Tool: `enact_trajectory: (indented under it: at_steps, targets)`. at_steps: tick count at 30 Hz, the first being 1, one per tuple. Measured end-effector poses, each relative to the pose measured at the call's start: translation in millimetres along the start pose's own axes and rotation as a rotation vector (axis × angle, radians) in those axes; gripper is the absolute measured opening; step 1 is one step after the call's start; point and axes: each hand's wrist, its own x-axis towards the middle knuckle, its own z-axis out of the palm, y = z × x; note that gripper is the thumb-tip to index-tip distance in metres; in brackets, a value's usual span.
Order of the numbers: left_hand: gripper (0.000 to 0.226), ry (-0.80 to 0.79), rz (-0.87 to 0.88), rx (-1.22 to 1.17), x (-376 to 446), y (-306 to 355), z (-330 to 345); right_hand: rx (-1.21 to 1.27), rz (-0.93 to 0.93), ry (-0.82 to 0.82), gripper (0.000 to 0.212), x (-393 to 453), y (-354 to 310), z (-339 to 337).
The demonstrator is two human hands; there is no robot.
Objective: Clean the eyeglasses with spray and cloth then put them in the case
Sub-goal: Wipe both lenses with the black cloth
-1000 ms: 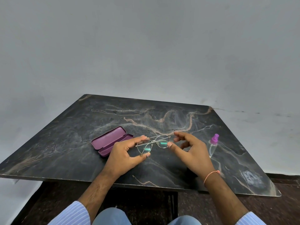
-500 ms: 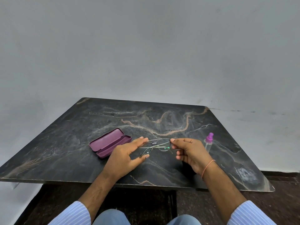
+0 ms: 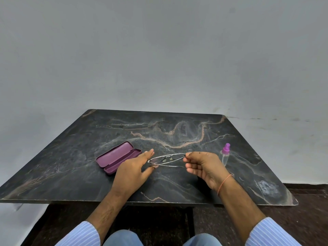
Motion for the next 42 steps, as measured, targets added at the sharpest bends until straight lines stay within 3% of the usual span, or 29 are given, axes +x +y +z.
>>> enact_trajectory:
  at_steps: [10, 17, 21, 28, 37, 42]
  targets:
    - [0.045, -0.037, -0.181, -0.001, -5, -5, -5, 0.072, -0.094, 0.055, 0.015, -2, 8, -8]
    - [0.018, -0.079, -0.234, -0.192, -5, -3, -7, 0.074, -0.082, 0.074, 0.011, -4, 15, -8]
    - [0.013, -0.088, -0.250, -0.233, -5, -4, -7, 0.038, -0.049, 0.075, 0.012, -5, 14, -9]
    - [0.011, -0.131, -0.244, -0.133, -6, -9, -5, -0.297, -0.007, 0.049, 0.007, -10, 9, -15]
    - [0.010, -0.167, -0.163, -0.043, -14, -11, -4, -0.760, -0.119, 0.125, 0.006, -14, 8, -13]
    - [0.011, -0.161, -0.114, 0.023, -14, -7, -5, -0.866, -0.165, 0.158, 0.008, -16, 11, -10]
